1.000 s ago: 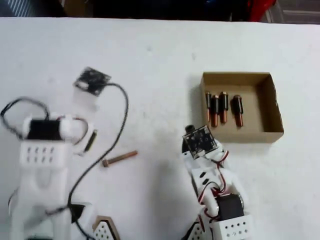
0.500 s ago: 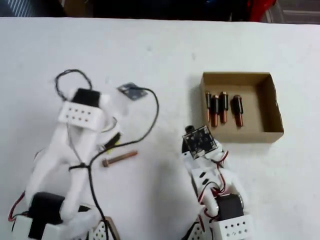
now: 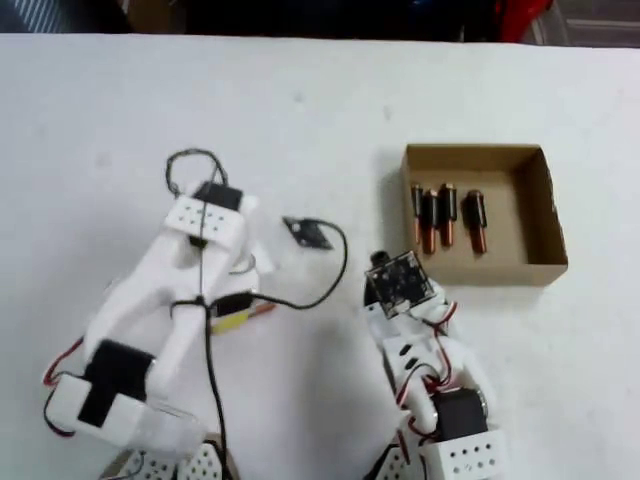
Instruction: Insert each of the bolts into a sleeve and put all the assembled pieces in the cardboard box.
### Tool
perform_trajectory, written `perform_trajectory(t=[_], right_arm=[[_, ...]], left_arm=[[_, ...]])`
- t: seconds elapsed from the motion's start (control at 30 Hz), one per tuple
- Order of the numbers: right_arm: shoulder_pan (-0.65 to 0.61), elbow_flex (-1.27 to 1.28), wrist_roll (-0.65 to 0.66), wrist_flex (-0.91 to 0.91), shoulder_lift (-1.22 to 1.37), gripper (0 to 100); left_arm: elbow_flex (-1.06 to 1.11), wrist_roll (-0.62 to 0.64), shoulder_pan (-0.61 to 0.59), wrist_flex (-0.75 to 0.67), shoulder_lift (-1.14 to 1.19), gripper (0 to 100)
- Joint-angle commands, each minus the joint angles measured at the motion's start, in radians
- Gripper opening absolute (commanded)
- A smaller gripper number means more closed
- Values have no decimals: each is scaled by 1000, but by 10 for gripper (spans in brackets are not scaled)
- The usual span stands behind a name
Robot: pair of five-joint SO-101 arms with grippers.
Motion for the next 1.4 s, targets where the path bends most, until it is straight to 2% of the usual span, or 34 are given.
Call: perform_trajectory(t=[0.0,0.27,0.4,0.53,0.63,1.03,1.37], right_arm=[[10,-9,0,-25,-12,16],[10,-9,0,-25,-12,16],[10,-9,0,-25,-12,16],[10,-9,0,-25,-12,16],[10,-9,0,-25,-12,16],[10,-9,0,-25,-12,16],[10,-9,2,-25,-12,16]], left_arm=[[21,-51,-2,-66,-1,120],[32,-60,-2,-158,5,102],[63,-144,-4,-166,5,103],[87,-158,-25,-216,4,103],[92,-160,-47,-250,4,145],[100,-207,-53,-281,5,154],[193,-207,-87,-439,5,151]])
